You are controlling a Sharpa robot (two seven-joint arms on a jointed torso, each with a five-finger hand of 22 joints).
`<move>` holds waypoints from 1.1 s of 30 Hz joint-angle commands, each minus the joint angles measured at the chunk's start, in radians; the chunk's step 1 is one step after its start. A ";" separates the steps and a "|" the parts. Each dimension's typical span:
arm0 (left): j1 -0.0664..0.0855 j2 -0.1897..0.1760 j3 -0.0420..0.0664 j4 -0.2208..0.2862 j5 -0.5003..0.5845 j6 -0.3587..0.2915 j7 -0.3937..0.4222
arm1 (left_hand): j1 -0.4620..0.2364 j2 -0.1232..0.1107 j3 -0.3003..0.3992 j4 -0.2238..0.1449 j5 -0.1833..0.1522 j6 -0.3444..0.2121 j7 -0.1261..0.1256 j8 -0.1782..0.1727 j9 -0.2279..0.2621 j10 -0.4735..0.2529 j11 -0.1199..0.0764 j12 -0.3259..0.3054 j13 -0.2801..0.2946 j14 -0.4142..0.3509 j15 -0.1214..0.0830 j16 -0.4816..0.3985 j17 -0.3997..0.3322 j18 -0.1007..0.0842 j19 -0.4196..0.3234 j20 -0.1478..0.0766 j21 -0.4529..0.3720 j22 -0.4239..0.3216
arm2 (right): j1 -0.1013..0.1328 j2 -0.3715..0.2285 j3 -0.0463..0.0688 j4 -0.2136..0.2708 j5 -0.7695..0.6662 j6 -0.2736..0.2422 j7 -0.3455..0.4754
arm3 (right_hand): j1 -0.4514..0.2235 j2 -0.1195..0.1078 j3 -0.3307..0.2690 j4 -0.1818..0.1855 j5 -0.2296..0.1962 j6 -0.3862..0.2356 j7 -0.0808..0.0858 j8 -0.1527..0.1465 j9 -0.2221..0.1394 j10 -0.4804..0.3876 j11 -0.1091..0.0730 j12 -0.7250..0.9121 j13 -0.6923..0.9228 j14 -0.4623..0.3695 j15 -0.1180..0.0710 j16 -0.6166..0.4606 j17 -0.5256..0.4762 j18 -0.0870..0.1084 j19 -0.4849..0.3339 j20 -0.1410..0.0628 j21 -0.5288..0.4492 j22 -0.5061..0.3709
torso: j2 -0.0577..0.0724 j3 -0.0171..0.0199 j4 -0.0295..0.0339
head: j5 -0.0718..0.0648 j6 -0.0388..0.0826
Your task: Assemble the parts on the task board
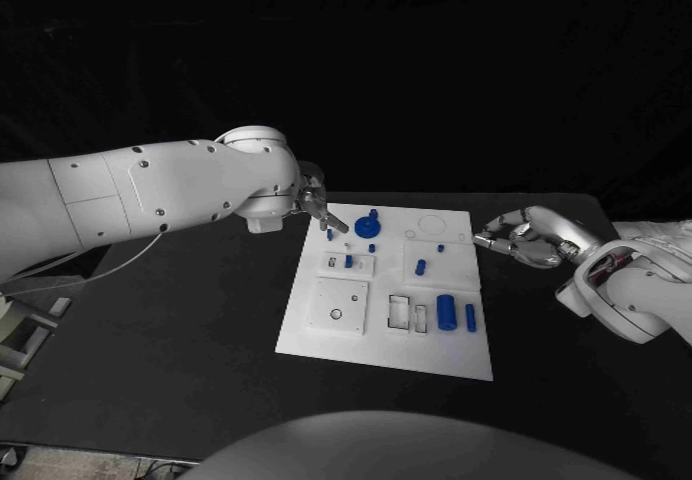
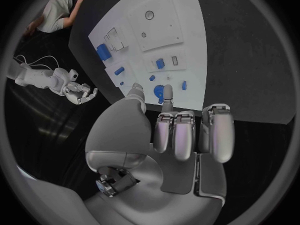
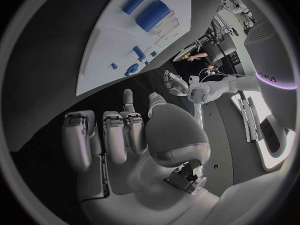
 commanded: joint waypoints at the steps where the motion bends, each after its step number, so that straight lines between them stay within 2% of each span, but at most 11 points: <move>1: 0.018 0.029 -0.001 -0.048 0.100 0.173 0.008 | -0.040 0.025 -0.031 0.002 -0.001 0.008 0.005 -0.024 -0.024 0.104 0.002 0.002 0.263 0.105 0.005 0.002 0.263 -0.010 0.085 0.007 0.010 0.246 | 0.000 0.001 0.000 0.006 0.011 -0.027 0.044 | 0.006 0.000 -0.006 0.002 0.007 -0.003 0.001 -0.005 0.001 0.107 0.006 0.004 0.263 0.103 0.005 0.003 0.263 0.002 0.063 0.005 0.002 0.243 | 0.001 -0.0001 -0.0010 | -0.002 0.000; 2: 0.022 0.044 -0.001 -0.072 0.097 0.183 0.010 | -0.056 0.036 -0.047 0.000 0.001 0.013 0.006 -0.036 -0.037 0.104 0.005 0.002 0.263 0.105 0.006 0.002 0.263 -0.011 0.086 0.010 0.015 0.247 | 0.000 0.001 0.000 0.008 0.012 -0.031 0.050 | 0.006 0.001 -0.007 0.003 0.008 -0.001 0.001 -0.005 0.001 0.107 0.006 0.004 0.263 0.103 0.005 0.003 0.263 0.001 0.065 0.005 0.004 0.244 | 0.002 -0.0005 -0.0013 | -0.003 0.000; 4: 0.025 0.071 -0.002 -0.116 0.086 0.198 0.009 | -0.059 0.051 -0.058 0.001 0.049 0.012 0.009 -0.053 -0.055 0.104 0.007 0.002 0.263 0.105 0.010 0.002 0.263 -0.012 0.087 0.010 0.019 0.248 | 0.000 0.000 0.000 0.013 0.013 -0.036 0.058 | 0.006 0.002 -0.008 0.002 0.011 0.002 0.000 -0.004 0.002 0.107 0.006 0.004 0.263 0.103 0.005 0.003 0.263 0.000 0.067 0.005 0.006 0.245 | 0.004 -0.0014 -0.0016 | -0.006 0.000; 7: 0.019 0.133 -0.006 -0.222 0.052 0.211 0.012 | -0.031 0.071 -0.066 -0.002 0.206 0.009 0.016 -0.091 -0.096 0.104 0.013 0.002 0.263 0.105 0.014 0.002 0.263 -0.012 0.087 0.014 0.022 0.249 | 0.000 -0.002 0.000 0.023 0.015 -0.044 0.070 | 0.008 0.003 -0.010 0.001 0.019 0.005 -0.001 -0.004 0.002 0.107 0.005 0.004 0.263 0.103 0.005 0.003 0.263 -0.001 0.071 0.005 0.009 0.246 | 0.009 -0.0028 -0.0032 | -0.009 0.000; 9: 0.008 0.167 -0.005 -0.282 0.032 0.203 0.019 | 0.004 0.071 -0.064 -0.002 0.274 0.016 0.018 -0.105 -0.117 0.104 0.014 0.002 0.263 0.105 0.015 0.002 0.263 -0.012 0.088 0.016 0.024 0.249 | 0.000 -0.003 0.000 0.026 0.017 -0.046 0.076 | 0.008 0.003 -0.010 0.001 0.020 0.005 -0.001 -0.004 0.002 0.107 0.005 0.004 0.263 0.103 0.005 0.003 0.263 -0.001 0.071 0.005 0.010 0.246 | 0.011 -0.0029 -0.0034 | -0.009 0.000; 12: -0.015 0.209 -0.003 -0.362 0.002 0.184 0.031 | 0.037 0.067 -0.065 -0.005 0.315 0.051 0.010 -0.101 -0.129 0.104 0.009 0.002 0.263 0.105 0.013 0.002 0.263 -0.013 0.089 0.015 0.029 0.250 | 0.002 -0.003 0.000 0.028 0.022 -0.049 0.083 | 0.008 0.004 -0.011 0.002 0.022 0.006 -0.001 -0.004 0.002 0.107 0.005 0.004 0.263 0.103 0.005 0.003 0.263 -0.001 0.071 0.005 0.010 0.246 | 0.012 -0.0031 -0.0037 | -0.006 0.000; 14: -0.027 0.230 -0.002 -0.400 -0.019 0.176 0.038 | 0.041 0.065 -0.068 -0.003 0.316 0.068 0.006 -0.094 -0.127 0.104 0.005 0.002 0.263 0.105 0.010 0.002 0.263 -0.013 0.089 0.014 0.030 0.250 | 0.002 -0.002 0.000 0.029 0.024 -0.049 0.085 | 0.006 0.005 -0.012 0.003 0.024 0.008 -0.001 -0.004 0.002 0.107 0.005 0.004 0.263 0.103 0.005 0.003 0.263 -0.001 0.072 0.005 0.011 0.247 | 0.012 -0.0034 -0.0039 | -0.006 0.000; 18: -0.059 0.275 -0.001 -0.486 -0.080 0.155 0.061 | 0.028 0.064 -0.088 -0.001 0.251 0.081 0.001 -0.080 -0.116 0.104 0.000 0.002 0.263 0.105 0.006 0.002 0.263 -0.013 0.089 0.010 0.029 0.250 | 0.004 0.000 0.001 0.031 0.026 -0.047 0.087 | 0.006 0.005 -0.012 0.003 0.024 0.008 -0.001 -0.004 0.002 0.107 0.005 0.004 0.263 0.103 0.005 0.003 0.263 -0.001 0.072 0.005 0.011 0.247 | 0.010 -0.0032 -0.0033 | -0.007 0.000; 20: -0.070 0.292 0.000 -0.519 -0.104 0.147 0.072 | 0.026 0.065 -0.093 -0.001 0.241 0.095 -0.005 -0.064 -0.102 0.104 -0.003 0.002 0.263 0.105 0.003 0.002 0.263 -0.013 0.089 0.007 0.029 0.250 | 0.005 0.001 0.001 0.032 0.027 -0.046 0.087 | 0.005 0.007 -0.013 0.004 0.025 0.009 -0.001 -0.003 0.002 0.107 0.005 0.004 0.263 0.103 0.005 0.003 0.263 -0.001 0.071 0.005 0.010 0.246 | 0.010 -0.0034 -0.0032 | -0.008 0.000; 27: -0.096 0.336 0.001 -0.609 -0.140 0.109 0.108 | 0.034 0.069 -0.103 -0.002 0.263 0.095 -0.015 -0.028 -0.052 0.104 -0.013 0.002 0.263 0.105 -0.005 0.002 0.263 -0.012 0.088 0.000 0.027 0.249 | 0.006 0.004 0.001 0.033 0.028 -0.040 0.085 | 0.004 0.010 -0.014 0.003 0.030 0.010 -0.001 -0.003 0.002 0.107 0.005 0.004 0.263 0.103 0.005 0.003 0.263 -0.001 0.071 0.005 0.010 0.246 | 0.008 -0.0024 -0.0024 | 0.005 0.000; 33: -0.105 0.348 0.002 -0.632 -0.136 0.089 0.129 | 0.040 0.073 -0.113 -0.002 0.272 0.065 -0.016 0.007 0.013 0.104 -0.013 0.002 0.263 0.105 -0.006 0.002 0.263 -0.012 0.087 -0.002 0.026 0.249 | 0.006 0.006 0.001 0.031 0.030 -0.035 0.079 | 0.005 0.011 -0.014 0.002 0.033 0.012 -0.002 -0.003 0.002 0.107 0.005 0.004 0.263 0.103 0.005 0.003 0.263 -0.001 0.071 0.005 0.010 0.246 | 0.007 -0.0028 -0.0032 | 0.009 0.000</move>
